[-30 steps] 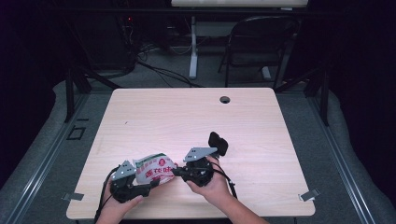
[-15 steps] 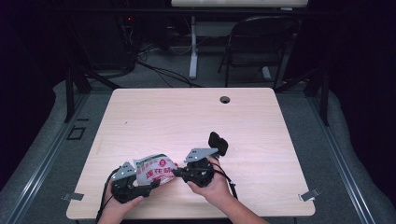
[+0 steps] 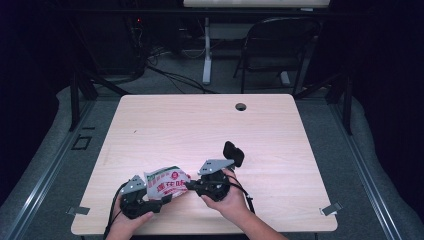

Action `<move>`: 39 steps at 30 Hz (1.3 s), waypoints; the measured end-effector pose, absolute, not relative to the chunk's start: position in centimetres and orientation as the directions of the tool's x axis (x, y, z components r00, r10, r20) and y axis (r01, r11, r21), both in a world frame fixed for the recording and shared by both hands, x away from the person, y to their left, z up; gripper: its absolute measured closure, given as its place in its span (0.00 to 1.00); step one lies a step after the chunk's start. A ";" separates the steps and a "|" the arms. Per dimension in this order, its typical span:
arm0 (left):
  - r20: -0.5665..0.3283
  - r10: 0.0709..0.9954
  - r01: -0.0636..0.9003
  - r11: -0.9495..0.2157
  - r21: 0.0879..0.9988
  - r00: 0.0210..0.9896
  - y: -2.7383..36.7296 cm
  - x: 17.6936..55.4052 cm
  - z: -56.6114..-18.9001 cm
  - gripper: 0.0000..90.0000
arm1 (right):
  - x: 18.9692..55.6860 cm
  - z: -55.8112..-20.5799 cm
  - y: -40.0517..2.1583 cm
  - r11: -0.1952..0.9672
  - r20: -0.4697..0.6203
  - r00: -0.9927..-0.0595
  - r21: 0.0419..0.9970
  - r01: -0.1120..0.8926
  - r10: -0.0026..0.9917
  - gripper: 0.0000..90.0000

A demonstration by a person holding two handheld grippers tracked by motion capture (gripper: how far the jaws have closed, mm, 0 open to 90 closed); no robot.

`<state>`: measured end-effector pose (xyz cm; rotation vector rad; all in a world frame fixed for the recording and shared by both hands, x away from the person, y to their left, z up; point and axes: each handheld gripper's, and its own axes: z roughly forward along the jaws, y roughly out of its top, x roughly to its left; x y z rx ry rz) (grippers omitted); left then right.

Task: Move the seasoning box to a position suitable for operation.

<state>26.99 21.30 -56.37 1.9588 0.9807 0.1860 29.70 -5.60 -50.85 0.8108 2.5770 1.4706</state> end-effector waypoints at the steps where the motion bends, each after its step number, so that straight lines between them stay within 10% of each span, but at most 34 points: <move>1: -0.243 0.700 0.561 -0.265 0.784 0.671 21.3 27.0 -56.5 0.41 | 29.7 -50.9 -5.6 0.405 0.196 -0.859 0.818 0.409 0.473 1.00; 39: -0.159 0.710 0.549 -0.363 0.753 0.686 20.3 27.2 -58.8 0.39 | 29.6 -50.9 -5.3 0.409 0.194 -0.861 0.817 0.407 0.471 0.99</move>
